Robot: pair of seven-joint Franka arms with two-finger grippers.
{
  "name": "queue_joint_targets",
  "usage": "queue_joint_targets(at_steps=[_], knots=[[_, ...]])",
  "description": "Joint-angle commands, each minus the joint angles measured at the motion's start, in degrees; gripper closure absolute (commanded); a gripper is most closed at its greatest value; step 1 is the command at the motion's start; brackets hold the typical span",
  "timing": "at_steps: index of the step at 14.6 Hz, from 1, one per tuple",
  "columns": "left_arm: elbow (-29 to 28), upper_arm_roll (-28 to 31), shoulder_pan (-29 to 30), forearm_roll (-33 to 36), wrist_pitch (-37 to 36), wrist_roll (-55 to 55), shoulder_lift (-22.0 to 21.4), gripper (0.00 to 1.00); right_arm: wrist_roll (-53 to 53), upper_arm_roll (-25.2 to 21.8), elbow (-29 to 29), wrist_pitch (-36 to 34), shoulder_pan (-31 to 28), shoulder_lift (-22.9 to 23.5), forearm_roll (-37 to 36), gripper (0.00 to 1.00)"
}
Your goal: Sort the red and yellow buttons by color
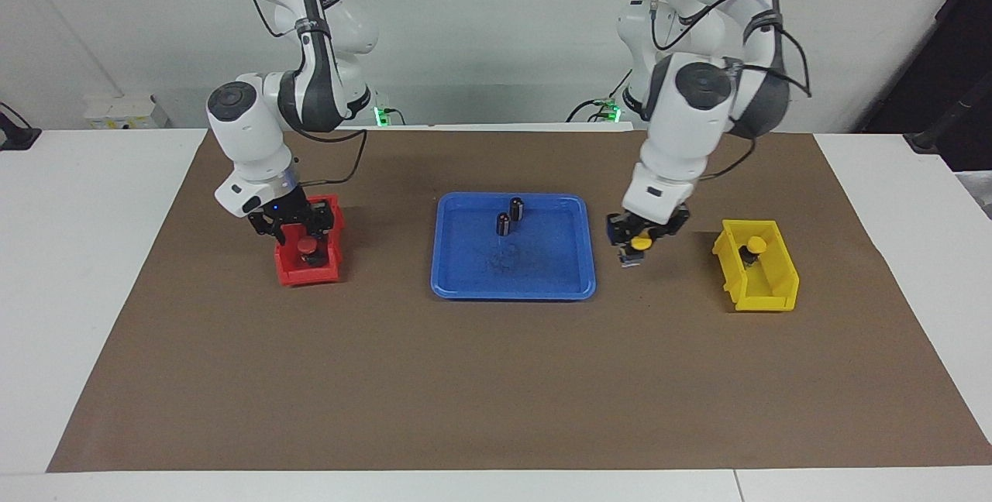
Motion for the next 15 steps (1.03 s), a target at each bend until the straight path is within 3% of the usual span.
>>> queue_joint_targets(at_steps=[1, 4, 7, 10, 13, 14, 15], knots=[[0.82, -0.68, 7.99, -0.04, -0.86, 12.56, 0.65, 0.99, -2.38, -0.07, 10.32, -12.66, -1.01, -0.15, 0.83, 0.01], [-0.32, -0.68, 14.68, 0.05, 1.34, 21.89, 0.56, 0.99, -2.2, -0.95, 22.54, -27.27, -1.27, -0.33, 0.57, 0.0], [-5.94, -0.68, 17.76, -0.04, 8.01, 25.17, -0.49, 0.99, -2.2, -3.58, 30.2, -35.56, -1.54, -1.03, 0.48, 0.0], [-8.32, -0.68, 18.39, -0.04, 11.88, 26.14, -0.23, 0.99, -2.29, -5.34, 34.51, -39.78, -1.45, -1.38, 0.66, 0.0], [-10.78, -0.68, 18.65, -0.04, 14.09, 26.05, -0.14, 0.99, -2.38, -5.35, 34.88, -40.06, -2.41, -0.77, 0.57, 0.0], [-11.92, -0.68, 19.43, -0.04, 14.27, 26.05, -0.14, 0.99, -2.38, -6.22, 34.88, -40.4, -1.72, -0.25, 0.57, 0.0], [-12.97, -0.68, 19.7, -0.04, 14.53, 26.23, -0.23, 0.99, -2.38, -9.79, 34.79, -41.71, 3.51, -0.5, -0.21, 0.0]])
